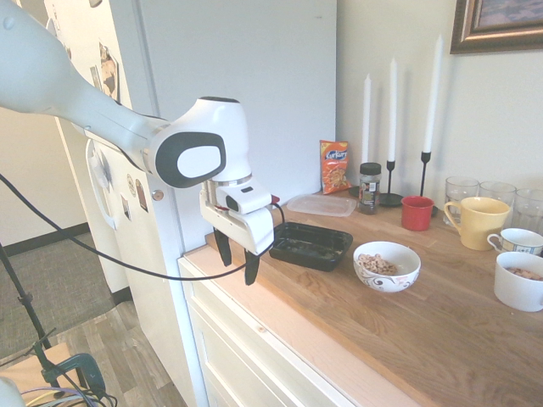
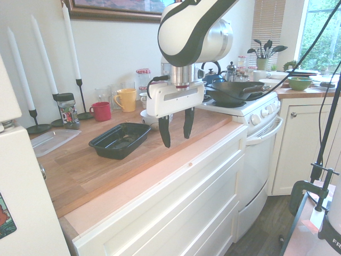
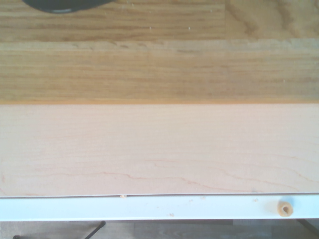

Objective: Pour the cereal into the box

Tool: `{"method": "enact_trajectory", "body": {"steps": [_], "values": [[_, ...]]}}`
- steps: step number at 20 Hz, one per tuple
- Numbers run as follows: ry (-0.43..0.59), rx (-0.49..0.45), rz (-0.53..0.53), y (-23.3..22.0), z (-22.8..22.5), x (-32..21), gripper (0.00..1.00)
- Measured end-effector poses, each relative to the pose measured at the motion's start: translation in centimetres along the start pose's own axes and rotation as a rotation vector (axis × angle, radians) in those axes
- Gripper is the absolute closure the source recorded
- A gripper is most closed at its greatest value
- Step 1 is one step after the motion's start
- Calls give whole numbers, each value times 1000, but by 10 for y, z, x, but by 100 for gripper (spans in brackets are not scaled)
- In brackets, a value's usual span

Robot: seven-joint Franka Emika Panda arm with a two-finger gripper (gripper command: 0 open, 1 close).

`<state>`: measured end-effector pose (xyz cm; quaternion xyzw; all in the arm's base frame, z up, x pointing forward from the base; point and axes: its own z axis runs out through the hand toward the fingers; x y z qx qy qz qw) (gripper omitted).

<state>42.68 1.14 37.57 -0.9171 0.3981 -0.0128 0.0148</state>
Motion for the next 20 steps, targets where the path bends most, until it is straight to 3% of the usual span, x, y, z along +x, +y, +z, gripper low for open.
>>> {"method": "enact_trajectory", "body": {"steps": [6,14,20], "values": [[57,20,12,-15,-25,29,0],[89,53,152,-21,-74,147,0],[70,74,236,-18,-69,231,0]]}}
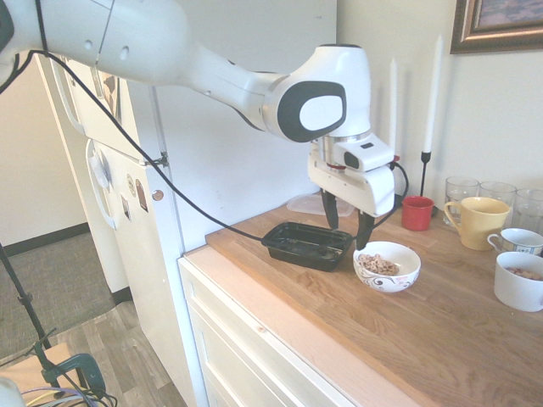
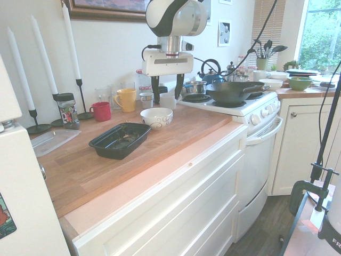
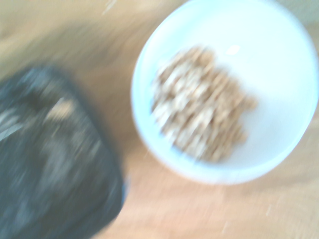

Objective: Pour the cereal into the box

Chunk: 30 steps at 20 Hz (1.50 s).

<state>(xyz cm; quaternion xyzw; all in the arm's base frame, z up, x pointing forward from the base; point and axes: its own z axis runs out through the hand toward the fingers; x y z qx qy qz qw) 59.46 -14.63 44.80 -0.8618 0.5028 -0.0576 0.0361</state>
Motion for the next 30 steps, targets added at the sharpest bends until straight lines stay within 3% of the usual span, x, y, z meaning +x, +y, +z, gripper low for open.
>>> {"method": "enact_trajectory", "body": {"steps": [11,28,29,30], "values": [[14,-111,-49,-9,52,93,0],[-87,-105,-26,-31,119,98,0],[-91,-104,-24,-31,121,98,100],[-97,-101,-20,-31,123,97,100]]}}
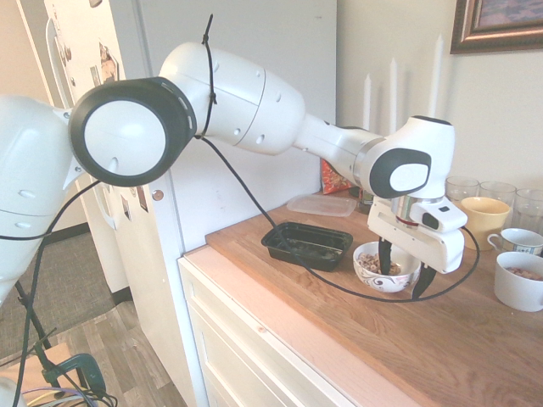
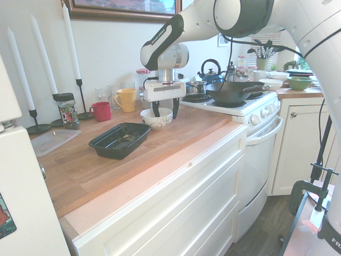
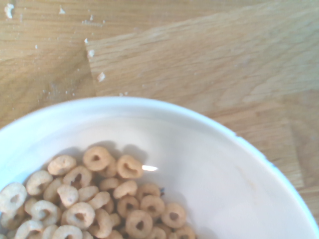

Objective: Pour the cereal into the box

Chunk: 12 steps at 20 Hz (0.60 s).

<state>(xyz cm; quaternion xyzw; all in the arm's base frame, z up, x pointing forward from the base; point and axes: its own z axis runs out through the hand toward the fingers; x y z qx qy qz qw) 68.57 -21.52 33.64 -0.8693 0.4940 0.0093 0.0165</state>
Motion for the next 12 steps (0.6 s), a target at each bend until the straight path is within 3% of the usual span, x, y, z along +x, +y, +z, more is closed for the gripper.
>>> {"method": "enact_trajectory", "body": {"steps": [12], "values": [[-34,19,9,-2,8,-1,100]]}}
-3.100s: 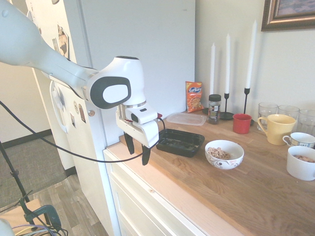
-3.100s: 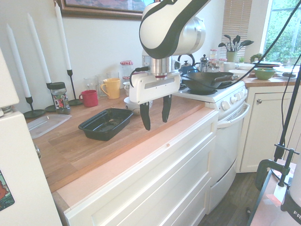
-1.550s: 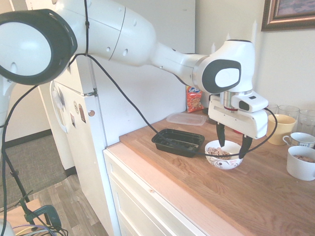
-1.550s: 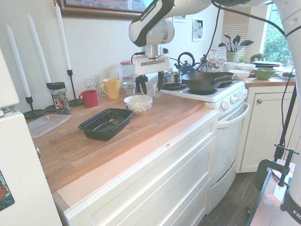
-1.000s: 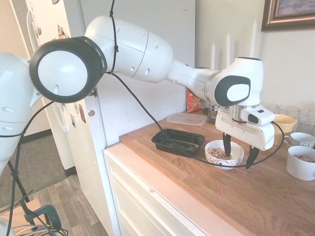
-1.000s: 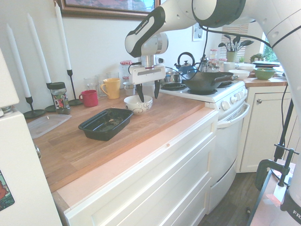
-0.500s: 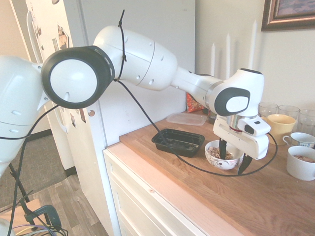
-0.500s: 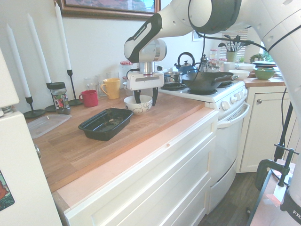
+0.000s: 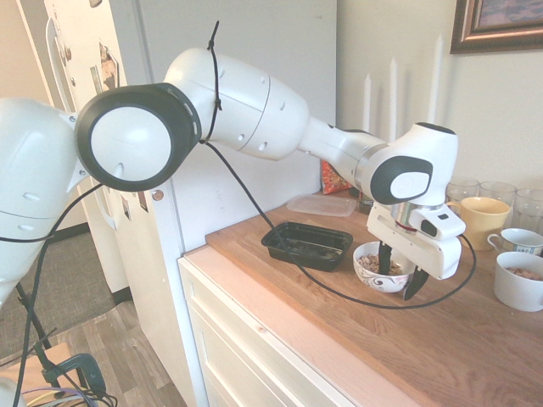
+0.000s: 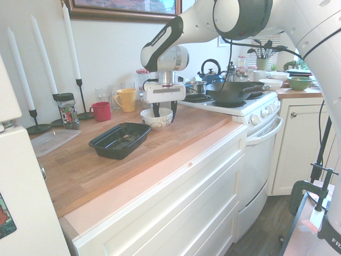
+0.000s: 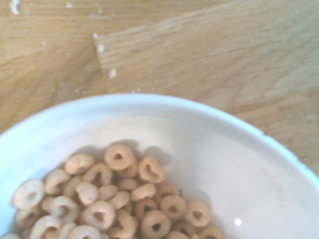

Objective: Pour the cereal into the box

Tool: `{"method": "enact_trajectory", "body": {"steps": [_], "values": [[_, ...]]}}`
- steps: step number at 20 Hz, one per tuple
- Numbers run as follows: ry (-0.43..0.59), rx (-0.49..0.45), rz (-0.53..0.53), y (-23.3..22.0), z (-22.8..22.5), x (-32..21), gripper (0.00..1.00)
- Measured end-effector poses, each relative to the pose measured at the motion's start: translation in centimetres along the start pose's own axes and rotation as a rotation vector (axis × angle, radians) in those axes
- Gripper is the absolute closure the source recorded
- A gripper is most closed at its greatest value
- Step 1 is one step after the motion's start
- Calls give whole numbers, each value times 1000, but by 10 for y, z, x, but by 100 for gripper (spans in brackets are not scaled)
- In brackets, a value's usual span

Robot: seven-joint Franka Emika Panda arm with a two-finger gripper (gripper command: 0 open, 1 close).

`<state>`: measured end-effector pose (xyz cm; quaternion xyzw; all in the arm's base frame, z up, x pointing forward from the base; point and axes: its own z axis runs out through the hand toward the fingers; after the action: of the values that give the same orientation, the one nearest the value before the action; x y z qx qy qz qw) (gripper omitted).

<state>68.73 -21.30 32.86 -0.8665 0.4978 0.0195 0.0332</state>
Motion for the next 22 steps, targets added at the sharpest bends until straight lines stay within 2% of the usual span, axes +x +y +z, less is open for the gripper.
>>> {"method": "enact_trajectory", "body": {"steps": [22], "values": [[3,5,-10,-7,-14,0,100]]}}
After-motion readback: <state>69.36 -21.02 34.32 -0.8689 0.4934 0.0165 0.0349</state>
